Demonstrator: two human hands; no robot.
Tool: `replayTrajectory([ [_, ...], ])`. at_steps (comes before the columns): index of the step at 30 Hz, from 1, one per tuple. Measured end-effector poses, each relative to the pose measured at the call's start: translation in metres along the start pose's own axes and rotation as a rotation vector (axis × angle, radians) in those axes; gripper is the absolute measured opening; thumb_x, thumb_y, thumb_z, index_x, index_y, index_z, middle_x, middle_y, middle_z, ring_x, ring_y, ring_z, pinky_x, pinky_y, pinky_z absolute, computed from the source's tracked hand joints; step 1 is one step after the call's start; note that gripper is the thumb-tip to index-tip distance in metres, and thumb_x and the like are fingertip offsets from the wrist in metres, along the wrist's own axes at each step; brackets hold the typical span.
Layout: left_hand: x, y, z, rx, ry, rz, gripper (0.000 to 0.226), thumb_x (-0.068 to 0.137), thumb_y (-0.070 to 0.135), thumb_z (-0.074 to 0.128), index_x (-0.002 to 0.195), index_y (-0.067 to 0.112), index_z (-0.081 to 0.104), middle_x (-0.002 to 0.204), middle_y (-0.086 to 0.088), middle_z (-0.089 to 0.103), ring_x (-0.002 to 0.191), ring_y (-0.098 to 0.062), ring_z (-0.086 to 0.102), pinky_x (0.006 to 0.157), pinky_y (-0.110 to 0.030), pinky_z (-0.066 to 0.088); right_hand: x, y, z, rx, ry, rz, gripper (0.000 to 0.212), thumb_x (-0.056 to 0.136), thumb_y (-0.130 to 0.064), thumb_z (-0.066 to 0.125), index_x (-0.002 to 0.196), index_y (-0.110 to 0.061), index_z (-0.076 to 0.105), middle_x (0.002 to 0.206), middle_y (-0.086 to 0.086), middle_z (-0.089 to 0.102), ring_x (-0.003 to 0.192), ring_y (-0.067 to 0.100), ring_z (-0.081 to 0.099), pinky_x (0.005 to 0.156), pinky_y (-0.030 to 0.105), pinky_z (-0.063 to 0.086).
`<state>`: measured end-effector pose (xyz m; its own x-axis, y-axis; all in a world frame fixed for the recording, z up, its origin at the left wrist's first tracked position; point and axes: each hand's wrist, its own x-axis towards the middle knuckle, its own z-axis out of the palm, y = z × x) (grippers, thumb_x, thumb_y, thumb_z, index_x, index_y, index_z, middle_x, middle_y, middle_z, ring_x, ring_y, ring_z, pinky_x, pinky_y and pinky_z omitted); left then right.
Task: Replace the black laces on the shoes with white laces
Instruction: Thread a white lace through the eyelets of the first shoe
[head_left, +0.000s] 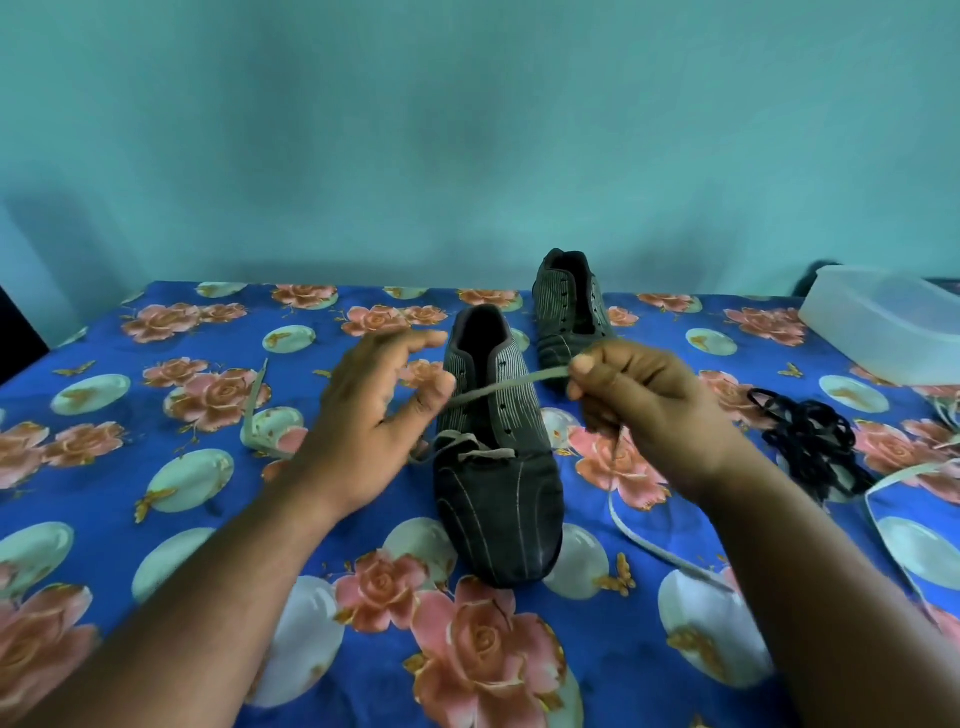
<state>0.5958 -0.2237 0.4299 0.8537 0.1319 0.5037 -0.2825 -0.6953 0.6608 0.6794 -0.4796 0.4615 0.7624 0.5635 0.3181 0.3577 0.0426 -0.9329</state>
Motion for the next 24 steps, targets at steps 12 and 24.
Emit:
replayTrajectory([
  [12,0.028,0.033,-0.021,0.078,-0.145,0.108,0.023,0.090,0.039,0.067,0.085,0.018,0.070,0.106,0.010,0.065,0.105,0.002,0.059,0.092,-0.017,0.044,-0.003,-0.004,0.006,-0.022,-0.088,-0.022,0.025,0.098,-0.029,0.060,0.083,-0.012,0.070,0.058,0.011,0.043,0.048,0.018,0.040,0.047,0.022,0.035],
  [24,0.013,-0.003,-0.002,0.105,-0.071,0.020,0.067,0.092,0.075,0.044,0.141,0.032,0.056,0.146,0.016,0.052,0.136,-0.009,0.048,0.112,-0.038,0.041,0.000,0.001,0.007,-0.178,-0.080,0.008,0.027,0.095,-0.038,0.060,0.083,-0.017,0.072,0.057,0.005,0.044,0.048,0.016,0.038,0.047,0.025,0.035],
])
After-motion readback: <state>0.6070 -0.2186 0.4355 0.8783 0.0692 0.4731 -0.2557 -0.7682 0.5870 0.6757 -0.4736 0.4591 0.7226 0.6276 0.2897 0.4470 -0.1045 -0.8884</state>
